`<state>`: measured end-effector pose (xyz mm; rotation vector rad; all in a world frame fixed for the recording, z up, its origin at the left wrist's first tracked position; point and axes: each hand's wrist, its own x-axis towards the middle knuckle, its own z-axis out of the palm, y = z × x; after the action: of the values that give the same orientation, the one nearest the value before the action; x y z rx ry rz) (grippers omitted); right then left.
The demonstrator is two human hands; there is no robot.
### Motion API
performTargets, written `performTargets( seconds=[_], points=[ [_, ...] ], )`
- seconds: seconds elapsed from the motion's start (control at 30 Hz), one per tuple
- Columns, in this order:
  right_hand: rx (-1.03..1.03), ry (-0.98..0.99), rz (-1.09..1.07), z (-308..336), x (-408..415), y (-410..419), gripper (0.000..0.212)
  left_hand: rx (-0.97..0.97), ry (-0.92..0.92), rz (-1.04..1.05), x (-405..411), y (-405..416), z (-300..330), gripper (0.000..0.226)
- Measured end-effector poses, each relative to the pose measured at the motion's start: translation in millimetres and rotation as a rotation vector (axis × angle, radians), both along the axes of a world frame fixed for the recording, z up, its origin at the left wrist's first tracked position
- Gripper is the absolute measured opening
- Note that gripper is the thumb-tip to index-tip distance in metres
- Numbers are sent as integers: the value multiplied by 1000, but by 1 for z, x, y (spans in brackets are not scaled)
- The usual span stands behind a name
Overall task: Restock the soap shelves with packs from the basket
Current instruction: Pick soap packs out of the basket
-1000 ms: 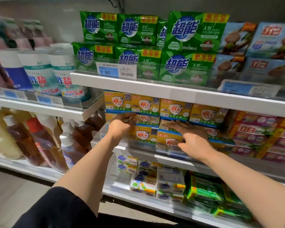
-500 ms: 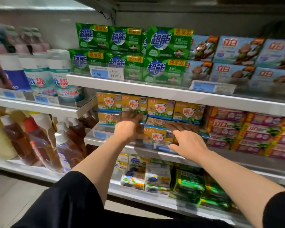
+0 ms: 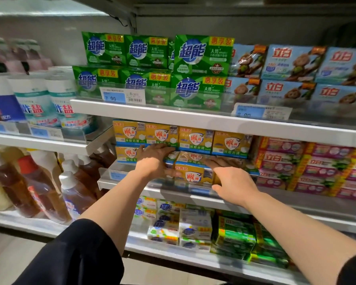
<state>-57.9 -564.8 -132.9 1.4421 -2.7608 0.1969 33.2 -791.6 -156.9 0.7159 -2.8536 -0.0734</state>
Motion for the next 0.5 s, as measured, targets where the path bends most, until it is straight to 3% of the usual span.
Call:
performTargets(
  seconds=[0.27, 0.5],
  points=[
    [61, -35, 23, -3, -8, 7, 45, -22, 109, 36, 15, 22, -10, 91],
    [-64, 80, -13, -19, -8, 64, 68, 99, 337, 41, 35, 81, -7, 60]
  ],
)
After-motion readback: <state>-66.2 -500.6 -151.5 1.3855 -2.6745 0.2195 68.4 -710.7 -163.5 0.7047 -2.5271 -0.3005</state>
